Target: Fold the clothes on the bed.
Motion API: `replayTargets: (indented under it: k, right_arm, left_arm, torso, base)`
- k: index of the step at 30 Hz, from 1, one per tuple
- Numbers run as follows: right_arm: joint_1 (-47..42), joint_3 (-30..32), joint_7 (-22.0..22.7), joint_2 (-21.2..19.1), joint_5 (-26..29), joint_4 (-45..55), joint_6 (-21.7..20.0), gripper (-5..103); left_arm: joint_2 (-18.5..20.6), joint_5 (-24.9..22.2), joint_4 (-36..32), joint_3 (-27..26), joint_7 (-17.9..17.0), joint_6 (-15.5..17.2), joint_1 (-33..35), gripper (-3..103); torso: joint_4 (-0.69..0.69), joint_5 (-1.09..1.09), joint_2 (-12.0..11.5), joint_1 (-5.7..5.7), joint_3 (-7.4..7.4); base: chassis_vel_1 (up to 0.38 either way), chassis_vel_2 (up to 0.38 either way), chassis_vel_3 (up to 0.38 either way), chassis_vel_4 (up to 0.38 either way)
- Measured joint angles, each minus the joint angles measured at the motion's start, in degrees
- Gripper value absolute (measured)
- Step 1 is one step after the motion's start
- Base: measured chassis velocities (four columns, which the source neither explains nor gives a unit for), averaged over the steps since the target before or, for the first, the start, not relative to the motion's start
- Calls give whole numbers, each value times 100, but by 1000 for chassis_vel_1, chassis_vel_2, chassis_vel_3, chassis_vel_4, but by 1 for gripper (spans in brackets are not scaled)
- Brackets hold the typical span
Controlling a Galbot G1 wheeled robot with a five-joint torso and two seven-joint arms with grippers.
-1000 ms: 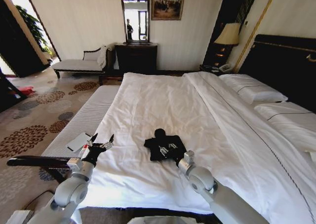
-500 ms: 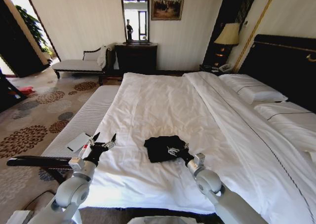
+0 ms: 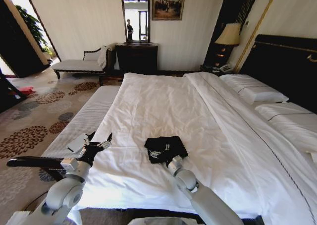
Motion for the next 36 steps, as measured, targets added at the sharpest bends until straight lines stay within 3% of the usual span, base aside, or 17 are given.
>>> replayTargets:
  k: [9, 16, 20, 22, 25, 26, 28, 29, 31, 33, 36]
  right_arm:
    - [229, -298, 23, 1, 148, -400, -107, 100]
    - [74, 57, 278, -142, 651, 212, -192, 100]
    - [-312, 889, 380, -606, 803, 859, -138, 100]
    - [-378, 1004, 389, -670, 816, 935, -115, 100]
    - [-871, 1879, 440, -921, 746, 1321, -11, 100]
    - [-871, 1879, 440, -921, 746, 1321, -11, 100]
    - [-1380, 2700, 445, -1026, 608, 1535, 129, 100]
    - [-1380, 2700, 445, -1026, 608, 1535, 129, 100]
    - [-1871, 3447, 411, -1028, 566, 1723, 305, 100]
    - [-2034, 3679, 380, -1005, 564, 1788, 355, 100]
    - [-2680, 4534, 225, -816, 520, 2087, 537, 100]
  left_arm:
    - [-117, 39, -9, 37, 71, -25, 82, 100]
    - [-187, 117, -38, 56, 101, -71, 94, 100]
    - [-283, 263, -111, 128, 102, -121, 96, 100]
    - [-298, 276, -123, 134, 103, -126, 101, 100]
    - [-429, 526, -176, 170, 158, -234, 191, 100]
    - [-429, 526, -176, 170, 158, -234, 191, 100]
    - [-517, 778, -161, 204, 245, -370, 289, 100]
    - [-517, 778, -161, 204, 245, -370, 289, 100]
    - [-617, 907, -107, 235, 318, -480, 373, 100]
    - [-657, 942, -86, 239, 346, -518, 397, 100]
    - [-813, 1157, -13, 239, 439, -721, 511, 100]
  torso:
    - [0, 0, 0, 0, 0]
    - [1, 2, 0, 0, 0]
    - [-2, 1, 0, 0, 0]
    - [-2, 2, 0, 0, 0]
    - [0, 2, 0, 0, 0]
    - [0, 2, 0, 0, 0]
    - [-2, 3, 0, 0, 0]
    - [-2, 3, 0, 0, 0]
    - [-2, 3, 0, 0, 0]
    - [-1, 3, 0, 0, -1]
    - [0, 1, 0, 0, 0]
  base:
    - [0, 0, 0, 0]
    - [0, 0, 0, 0]
    - [0, 0, 0, 0]
    - [0, 0, 0, 0]
    - [0, 0, 0, 0]
    - [0, 0, 0, 0]
    - [0, 0, 0, 0]
    - [0, 0, 0, 0]
    - [0, 0, 0, 0]
    - [0, 0, 0, 0]
    - [0, 0, 0, 0]
